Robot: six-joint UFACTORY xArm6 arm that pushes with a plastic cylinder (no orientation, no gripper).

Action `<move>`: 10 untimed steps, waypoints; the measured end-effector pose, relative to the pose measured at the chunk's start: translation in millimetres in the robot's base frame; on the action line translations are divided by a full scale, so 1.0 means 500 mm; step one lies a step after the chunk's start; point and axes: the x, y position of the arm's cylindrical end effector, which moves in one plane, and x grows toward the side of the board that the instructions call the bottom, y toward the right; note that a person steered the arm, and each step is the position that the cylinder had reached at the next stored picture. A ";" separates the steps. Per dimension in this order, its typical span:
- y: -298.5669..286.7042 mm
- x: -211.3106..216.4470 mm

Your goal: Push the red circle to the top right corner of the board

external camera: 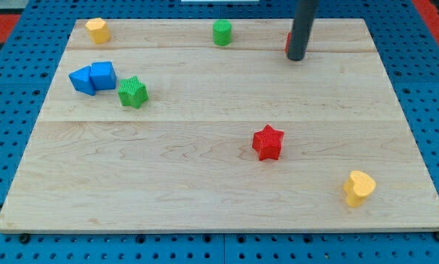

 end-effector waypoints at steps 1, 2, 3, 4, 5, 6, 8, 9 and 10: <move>-0.056 -0.001; -0.058 -0.011; 0.007 -0.040; 0.077 -0.079; 0.111 -0.085; 0.092 -0.064; 0.061 -0.013; 0.060 -0.012; -0.003 0.017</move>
